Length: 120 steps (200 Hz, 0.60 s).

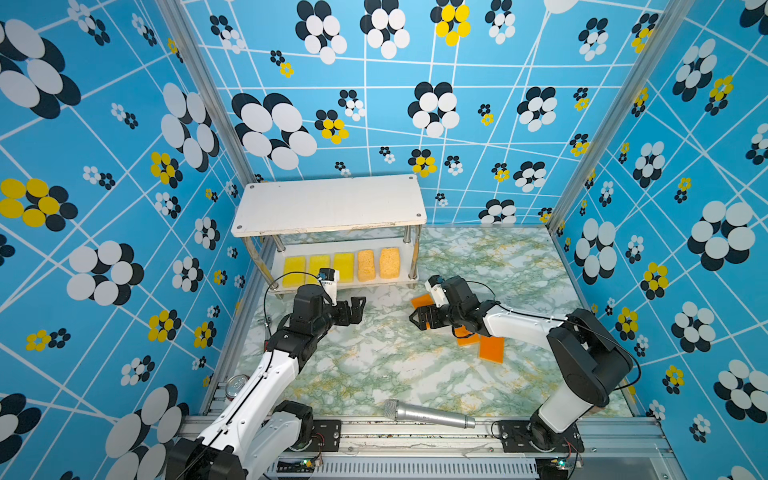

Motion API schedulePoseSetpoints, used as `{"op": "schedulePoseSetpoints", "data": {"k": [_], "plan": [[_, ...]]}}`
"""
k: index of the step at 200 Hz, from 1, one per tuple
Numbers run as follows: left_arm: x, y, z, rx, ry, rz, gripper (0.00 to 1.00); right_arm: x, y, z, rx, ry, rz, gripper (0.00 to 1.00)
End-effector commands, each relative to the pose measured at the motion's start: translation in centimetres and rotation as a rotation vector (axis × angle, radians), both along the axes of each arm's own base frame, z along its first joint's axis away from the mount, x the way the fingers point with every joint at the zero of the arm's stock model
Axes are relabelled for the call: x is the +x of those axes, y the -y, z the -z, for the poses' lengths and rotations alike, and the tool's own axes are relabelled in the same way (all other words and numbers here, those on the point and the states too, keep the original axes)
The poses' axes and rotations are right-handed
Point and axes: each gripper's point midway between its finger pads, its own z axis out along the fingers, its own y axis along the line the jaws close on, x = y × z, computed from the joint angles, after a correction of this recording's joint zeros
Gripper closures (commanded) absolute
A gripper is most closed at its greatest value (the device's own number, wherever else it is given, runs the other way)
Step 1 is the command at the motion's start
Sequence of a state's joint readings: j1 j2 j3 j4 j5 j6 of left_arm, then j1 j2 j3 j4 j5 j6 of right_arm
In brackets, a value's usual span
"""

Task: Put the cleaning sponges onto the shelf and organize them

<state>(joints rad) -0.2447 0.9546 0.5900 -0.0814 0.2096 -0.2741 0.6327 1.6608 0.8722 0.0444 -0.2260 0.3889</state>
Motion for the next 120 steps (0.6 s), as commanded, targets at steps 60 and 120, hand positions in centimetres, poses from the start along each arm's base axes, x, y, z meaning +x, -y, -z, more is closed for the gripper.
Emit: {"op": "schedulePoseSetpoints", "data": {"k": [60,120], "plan": [[-0.2,0.5,0.7,-0.003,-0.018,0.01,0.01,1.1,1.9,-0.7,-0.093,0.053,0.078,0.01],[-0.3,0.5,0.8,-0.003,-0.02,0.007,0.01,1.5,1.5,0.8,-0.119,0.007,0.077,0.01]]}}
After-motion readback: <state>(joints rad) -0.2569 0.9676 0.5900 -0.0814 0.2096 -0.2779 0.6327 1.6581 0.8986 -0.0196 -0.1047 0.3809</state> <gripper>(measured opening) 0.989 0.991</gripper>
